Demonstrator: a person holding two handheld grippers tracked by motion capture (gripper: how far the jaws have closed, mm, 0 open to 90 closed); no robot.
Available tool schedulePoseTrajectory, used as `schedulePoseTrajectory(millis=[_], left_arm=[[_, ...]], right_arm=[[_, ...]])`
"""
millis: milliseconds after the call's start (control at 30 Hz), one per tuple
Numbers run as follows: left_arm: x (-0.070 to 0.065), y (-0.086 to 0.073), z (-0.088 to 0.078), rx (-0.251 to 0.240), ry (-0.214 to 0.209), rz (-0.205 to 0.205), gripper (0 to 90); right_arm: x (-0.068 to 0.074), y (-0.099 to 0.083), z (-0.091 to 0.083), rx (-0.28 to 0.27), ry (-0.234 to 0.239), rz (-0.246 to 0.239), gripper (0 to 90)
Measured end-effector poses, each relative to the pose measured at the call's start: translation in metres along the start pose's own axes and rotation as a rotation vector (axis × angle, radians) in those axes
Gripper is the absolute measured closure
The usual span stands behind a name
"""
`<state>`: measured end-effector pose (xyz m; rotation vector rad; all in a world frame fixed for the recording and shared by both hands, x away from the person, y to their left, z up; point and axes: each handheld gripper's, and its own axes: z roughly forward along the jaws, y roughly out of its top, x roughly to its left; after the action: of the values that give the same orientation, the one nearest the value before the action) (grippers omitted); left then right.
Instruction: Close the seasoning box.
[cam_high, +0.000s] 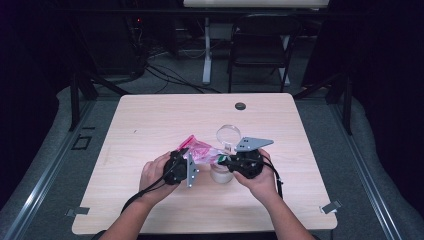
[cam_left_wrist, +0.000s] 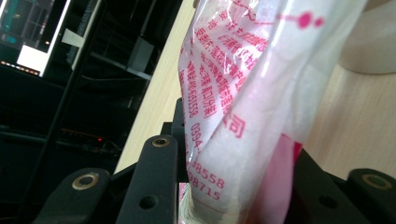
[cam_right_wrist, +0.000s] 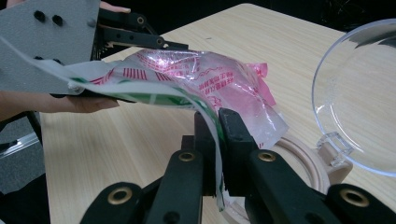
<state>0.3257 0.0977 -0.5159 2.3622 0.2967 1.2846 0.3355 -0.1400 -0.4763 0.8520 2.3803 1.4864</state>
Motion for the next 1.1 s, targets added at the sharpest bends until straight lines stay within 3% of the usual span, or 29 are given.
schedulePoseTrajectory(millis=[200,400,667,1100], left_arm=[[-0.004,-0.005,0.002,-0.013,-0.024,-0.061,74.7],[-0.006,-0.010,0.006,-0.013,-0.055,-0.084,75.1],[-0.004,-0.017,0.011,-0.018,-0.124,-0.178,75.3],[0.001,-0.027,0.015,-0.030,-0.188,-0.278,75.5]], right_arm=[[0.001,0.000,0.001,0.001,-0.003,-0.011,81.3],[0.001,-0.001,0.003,-0.004,-0.013,-0.013,72.2],[0.003,0.000,0.003,-0.036,-0.016,-0.011,54.7],[0.003,0.002,0.001,-0.054,-0.040,-0.002,44.5]])
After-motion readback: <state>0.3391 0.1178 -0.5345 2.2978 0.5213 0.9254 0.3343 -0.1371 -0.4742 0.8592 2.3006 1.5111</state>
